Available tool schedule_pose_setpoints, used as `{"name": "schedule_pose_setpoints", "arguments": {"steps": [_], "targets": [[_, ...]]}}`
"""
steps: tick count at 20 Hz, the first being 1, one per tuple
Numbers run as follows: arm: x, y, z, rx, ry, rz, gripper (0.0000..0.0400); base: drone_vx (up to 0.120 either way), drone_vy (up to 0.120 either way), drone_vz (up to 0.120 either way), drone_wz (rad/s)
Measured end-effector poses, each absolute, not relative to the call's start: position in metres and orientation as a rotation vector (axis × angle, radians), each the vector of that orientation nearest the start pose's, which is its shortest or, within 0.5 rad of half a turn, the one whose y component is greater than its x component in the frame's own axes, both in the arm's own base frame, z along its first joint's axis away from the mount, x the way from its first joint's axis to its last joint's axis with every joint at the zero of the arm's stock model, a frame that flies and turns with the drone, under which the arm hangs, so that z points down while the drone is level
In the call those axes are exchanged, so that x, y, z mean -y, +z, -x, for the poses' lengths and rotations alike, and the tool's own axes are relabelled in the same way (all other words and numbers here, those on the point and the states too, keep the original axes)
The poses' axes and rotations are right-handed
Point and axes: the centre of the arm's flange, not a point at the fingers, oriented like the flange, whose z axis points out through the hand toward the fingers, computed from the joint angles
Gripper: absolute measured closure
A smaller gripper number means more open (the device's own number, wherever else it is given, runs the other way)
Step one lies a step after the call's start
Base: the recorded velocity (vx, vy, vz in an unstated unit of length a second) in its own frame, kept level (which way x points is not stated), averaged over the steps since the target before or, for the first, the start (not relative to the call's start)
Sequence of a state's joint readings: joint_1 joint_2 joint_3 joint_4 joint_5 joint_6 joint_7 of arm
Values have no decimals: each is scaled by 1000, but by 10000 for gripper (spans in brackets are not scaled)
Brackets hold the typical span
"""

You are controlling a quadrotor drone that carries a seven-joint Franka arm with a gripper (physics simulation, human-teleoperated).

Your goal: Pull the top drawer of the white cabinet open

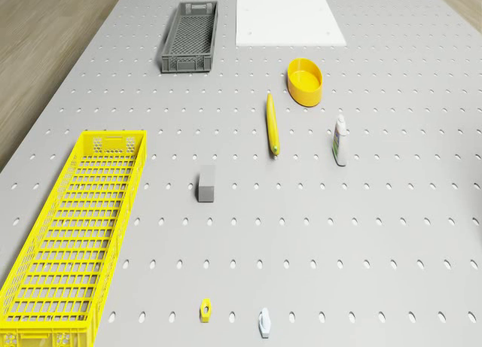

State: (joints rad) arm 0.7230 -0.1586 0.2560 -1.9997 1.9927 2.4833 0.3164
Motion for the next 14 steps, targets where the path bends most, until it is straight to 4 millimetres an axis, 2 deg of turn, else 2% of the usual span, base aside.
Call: {"name": "schedule_pose_setpoints", "arguments": {"steps": [6, 9, 14], "targets": [[-473, 593, -308, -613, 608, 1478, 95, 120, 0, 0, 0], [-474, 593, -309, -614, 607, 1477, 95, 27, 0, 0, 0], [-475, 593, -309, -616, 605, 1476, 95, 104, 0, 0, 0]]}}
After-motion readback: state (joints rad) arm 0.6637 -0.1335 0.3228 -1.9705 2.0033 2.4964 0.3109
